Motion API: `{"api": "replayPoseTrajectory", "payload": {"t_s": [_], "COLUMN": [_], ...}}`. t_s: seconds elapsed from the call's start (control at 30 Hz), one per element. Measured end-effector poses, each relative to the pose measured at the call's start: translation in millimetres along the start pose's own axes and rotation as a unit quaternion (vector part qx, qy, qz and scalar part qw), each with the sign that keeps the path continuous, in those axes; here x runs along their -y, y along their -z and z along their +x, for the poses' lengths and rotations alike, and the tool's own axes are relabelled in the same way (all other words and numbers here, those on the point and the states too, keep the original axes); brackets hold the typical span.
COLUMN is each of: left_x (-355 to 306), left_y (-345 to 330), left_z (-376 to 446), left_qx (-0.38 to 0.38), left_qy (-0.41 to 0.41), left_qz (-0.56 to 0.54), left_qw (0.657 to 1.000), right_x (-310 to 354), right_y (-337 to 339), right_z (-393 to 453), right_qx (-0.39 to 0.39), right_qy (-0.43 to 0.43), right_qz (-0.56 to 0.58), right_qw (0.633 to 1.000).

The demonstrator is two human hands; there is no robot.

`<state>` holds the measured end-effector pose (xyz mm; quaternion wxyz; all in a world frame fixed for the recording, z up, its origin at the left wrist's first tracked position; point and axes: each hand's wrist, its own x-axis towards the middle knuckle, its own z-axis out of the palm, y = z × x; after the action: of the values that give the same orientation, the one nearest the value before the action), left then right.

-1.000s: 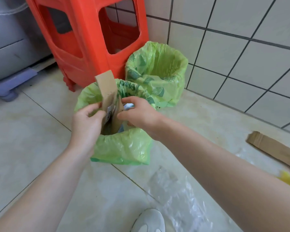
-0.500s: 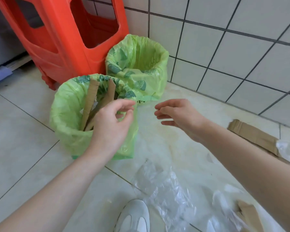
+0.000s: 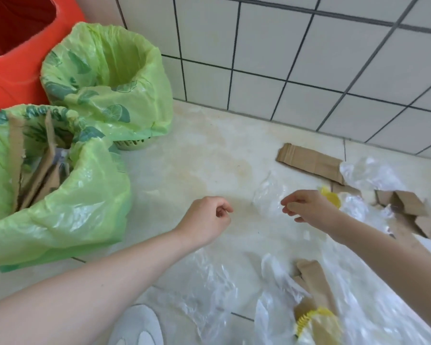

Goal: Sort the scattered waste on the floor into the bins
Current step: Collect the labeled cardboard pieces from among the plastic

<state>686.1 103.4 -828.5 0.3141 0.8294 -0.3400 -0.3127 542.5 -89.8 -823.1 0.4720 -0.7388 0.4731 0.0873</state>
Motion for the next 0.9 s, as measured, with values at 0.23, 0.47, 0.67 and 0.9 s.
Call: {"api": "replayPoseTrajectory", "payload": {"t_s": [0.23,0.47,0.67,0.9], "left_x": [-36.2,-69.3,-93.5,-101.7], "left_y": [-36.9,-82.8,-115.4,-124.9], "left_z": [66.1,127.5,174.9,214.1], "left_qx": [0.062,0.097,0.110,0.161], "left_qy": [0.002,-0.060,-0.162,-0.220], "left_qz": [0.051,0.094,0.232,0.449], "left_qw": [0.997,0.989,0.953,0.851], "right_x": [-43.9,-88.8,-95.5,-94.9], "right_y": [36.8,84.9,99.2,86.2], "right_z": [27.5,46.2,65.9,85.0], "right_qx": [-0.086,-0.165,-0.190,-0.153], "right_qy": [-0.032,-0.137,-0.140,-0.146], "right_qz": [-0.138,-0.207,-0.195,-0.266], "right_qw": [0.986,0.955,0.952,0.941]}}
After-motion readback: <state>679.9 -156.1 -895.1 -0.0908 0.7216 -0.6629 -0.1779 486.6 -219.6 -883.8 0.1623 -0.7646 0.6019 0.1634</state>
